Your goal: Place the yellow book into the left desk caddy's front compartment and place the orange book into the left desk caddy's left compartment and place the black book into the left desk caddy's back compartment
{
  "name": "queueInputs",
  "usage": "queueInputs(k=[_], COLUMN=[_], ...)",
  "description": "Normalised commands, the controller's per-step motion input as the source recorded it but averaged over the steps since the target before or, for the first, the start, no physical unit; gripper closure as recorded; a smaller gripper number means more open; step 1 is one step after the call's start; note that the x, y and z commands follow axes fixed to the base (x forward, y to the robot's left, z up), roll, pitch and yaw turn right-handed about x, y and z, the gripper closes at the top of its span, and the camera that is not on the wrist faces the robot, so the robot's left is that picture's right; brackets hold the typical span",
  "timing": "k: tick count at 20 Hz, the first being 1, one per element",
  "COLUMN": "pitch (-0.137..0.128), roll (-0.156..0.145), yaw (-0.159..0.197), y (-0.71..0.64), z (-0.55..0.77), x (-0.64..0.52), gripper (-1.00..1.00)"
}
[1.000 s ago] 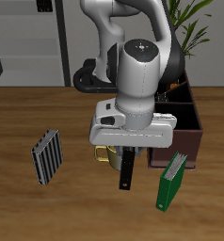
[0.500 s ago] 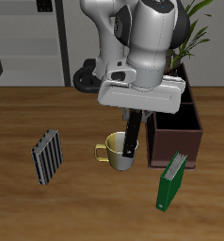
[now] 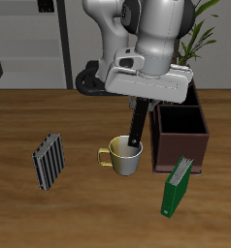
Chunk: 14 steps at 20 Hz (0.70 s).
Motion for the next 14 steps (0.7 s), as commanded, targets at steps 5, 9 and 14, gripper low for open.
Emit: queueInputs(k=[5, 9, 14], pitch=[0.021, -0.051, -0.038], roll=[-0.008, 0.046, 0.046], yaw=[-0.051, 0.025, 0.023], y=[0.23, 0.47, 0.35], z=[0.21, 0.23, 0.19], x=[-0.47, -0.48, -0.46], gripper=[1.00, 1.00, 1.00])
